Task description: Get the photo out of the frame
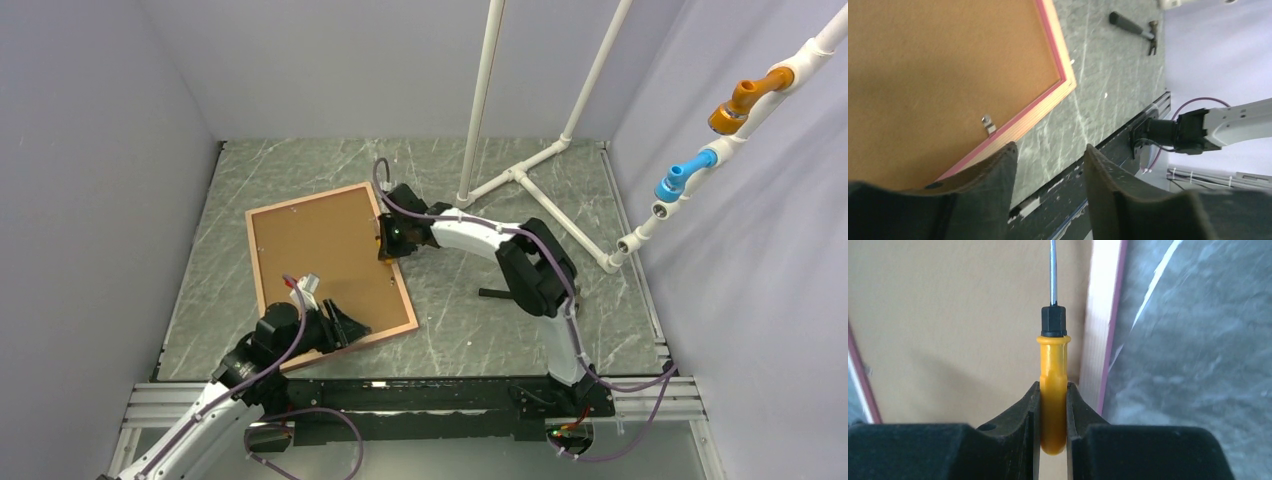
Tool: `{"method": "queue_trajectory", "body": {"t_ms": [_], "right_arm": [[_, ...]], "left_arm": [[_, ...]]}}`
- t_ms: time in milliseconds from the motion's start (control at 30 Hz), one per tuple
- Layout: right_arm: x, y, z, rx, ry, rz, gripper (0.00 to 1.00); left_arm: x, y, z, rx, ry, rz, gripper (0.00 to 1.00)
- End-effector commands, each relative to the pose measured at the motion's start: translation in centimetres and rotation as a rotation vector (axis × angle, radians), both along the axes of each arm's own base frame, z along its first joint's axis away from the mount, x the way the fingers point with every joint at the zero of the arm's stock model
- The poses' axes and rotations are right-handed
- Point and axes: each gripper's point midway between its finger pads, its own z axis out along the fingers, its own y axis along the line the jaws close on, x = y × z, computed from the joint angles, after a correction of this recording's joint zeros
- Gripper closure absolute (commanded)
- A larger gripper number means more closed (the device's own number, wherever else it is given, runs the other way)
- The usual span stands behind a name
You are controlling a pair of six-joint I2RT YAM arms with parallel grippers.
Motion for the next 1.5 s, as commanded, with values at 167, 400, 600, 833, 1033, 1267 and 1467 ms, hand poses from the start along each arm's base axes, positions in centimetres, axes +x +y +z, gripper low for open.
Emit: {"method": "queue_trajectory", "body": {"t_ms": [167,400,600,833,1033,1267,1467], "right_arm": [[-7.0,-1.8,8.3,0.169,-0.115,0.385,1.00],[-12.6,-2.8,9.4,0.377,-0.081,0.449,1.00],[-17.0,-2.0,11.4,0.555,-0.124,0.556,1.00],[-19.7,-2.3,11.0,0.559,-0.126,0.620,1.00],[-22.4,-3.1,10.1,0.546,-0.028,0.770,1.00],[-25.9,-3.7,10.4,0.583,0.052,0.966,1.00],[-28.3,-4.6,11.9,0.655,0.079,1.134,1.00]], "left_arm": [[-0.3,0.5,4.3,0.122,-0.082,-0.086,0.36],[1.5,1.0,7.3,0.189,-0.115,-0.043,0.32],[2.4,-0.7,7.8,0.008,-0.053,0.029,0.30],[3.8,0.4,7.9,0.086,-0.086,0.095,0.24],[3.0,0.8,9.4,0.390,-0.221,-0.191,0.30],[0.6,-1.3,11.3,0.376,-0.339,-0.508,0.30],[-2.6,-4.8,10.5,0.198,-0.288,-0.832,0.29]]}}
